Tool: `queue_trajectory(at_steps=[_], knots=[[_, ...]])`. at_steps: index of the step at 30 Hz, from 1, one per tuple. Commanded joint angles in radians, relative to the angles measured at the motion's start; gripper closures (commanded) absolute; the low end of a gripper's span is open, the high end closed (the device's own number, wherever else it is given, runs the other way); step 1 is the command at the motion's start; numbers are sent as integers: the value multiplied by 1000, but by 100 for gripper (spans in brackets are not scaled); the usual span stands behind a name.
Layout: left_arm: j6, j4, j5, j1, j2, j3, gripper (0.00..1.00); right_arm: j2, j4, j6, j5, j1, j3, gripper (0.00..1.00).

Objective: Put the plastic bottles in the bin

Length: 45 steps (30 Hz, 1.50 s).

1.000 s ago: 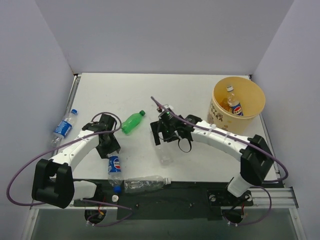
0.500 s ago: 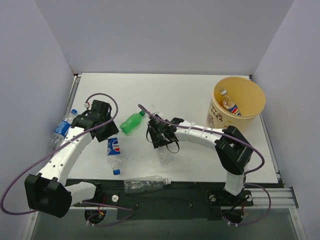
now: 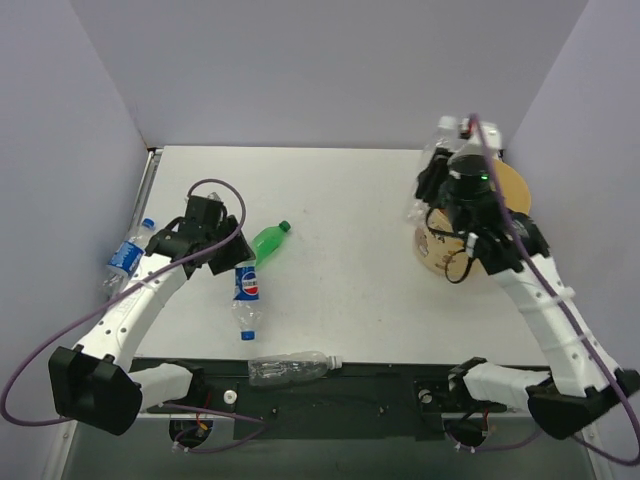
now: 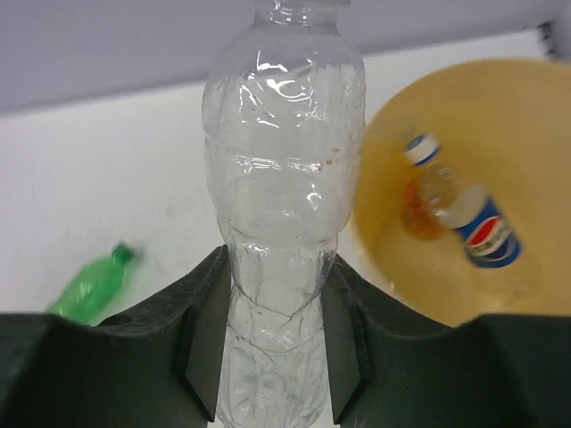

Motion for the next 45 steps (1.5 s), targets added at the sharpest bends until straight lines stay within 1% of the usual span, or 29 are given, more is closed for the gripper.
queue_trajectory(at_steps=[1, 2, 6, 7, 9, 11, 13, 14, 15, 17, 19, 21, 23, 24, 25, 26, 27, 28, 31, 35, 38, 41, 43, 45], knots=[[-3, 215, 143, -47, 19, 5, 54, -87, -9, -53, 199, -165, 53, 73], [-9, 237, 156, -53, 28, 11, 54, -78, -9, -47, 197, -232, 78, 71], [0, 251, 174, -112, 75, 71, 54, -18, 11, -52, 226, -361, 118, 71], [5, 252, 176, -126, 80, 82, 54, -1, 14, -62, 211, -377, 124, 71], [8, 251, 179, -139, 92, 135, 54, 38, 22, -85, 228, -392, 124, 71], [5, 257, 199, -143, 102, 183, 53, 69, 20, -97, 239, -397, 113, 62], [0, 269, 226, -143, 108, 227, 54, 88, 8, -105, 234, -397, 107, 32], [-4, 280, 242, -143, 115, 241, 54, 89, -9, -101, 231, -395, 108, 27], [-7, 285, 248, -143, 118, 272, 54, 79, -18, -90, 226, -397, 113, 18], [-17, 294, 262, -143, 129, 313, 54, 43, -56, -72, 207, -391, 125, 11], [-33, 314, 274, -143, 140, 335, 53, -6, -78, -65, 188, -368, 136, 7], [-64, 352, 298, -143, 146, 333, 54, -61, -90, -64, 170, -311, 141, 6], [-110, 411, 332, -143, 152, 318, 54, -107, -89, -38, 70, -277, 127, 5], [-142, 438, 361, -143, 155, 312, 54, -119, -80, 0, -71, -273, 96, 5], [-159, 476, 375, -143, 158, 301, 54, -136, -51, 23, -147, -254, 76, 5], [-181, 488, 396, -141, 164, 298, 54, -138, -38, 66, -306, -242, 34, 5], [-194, 522, 407, -139, 168, 292, 54, -132, -2, 89, -364, -201, 15, 5], [-219, 536, 421, -138, 172, 281, 54, -129, 19, 120, -452, -178, -34, 5], [-288, 637, 475, -127, 180, 254, 53, -119, 135, 143, -484, -22, -128, 5], [-363, 722, 535, -123, 186, 218, 54, -67, 268, 177, -586, 106, -188, 5], [-376, 726, 535, -123, 186, 204, 54, 5, 276, 168, -581, 174, -172, 5], [-376, 723, 533, -123, 181, 195, 54, 60, 293, 174, -571, 197, -162, 6], [-377, 723, 533, -121, 174, 188, 54, 101, 298, 180, -564, 204, -151, 8], [-379, 722, 535, -123, 168, 184, 54, 131, 306, 183, -561, 208, -140, 15]])
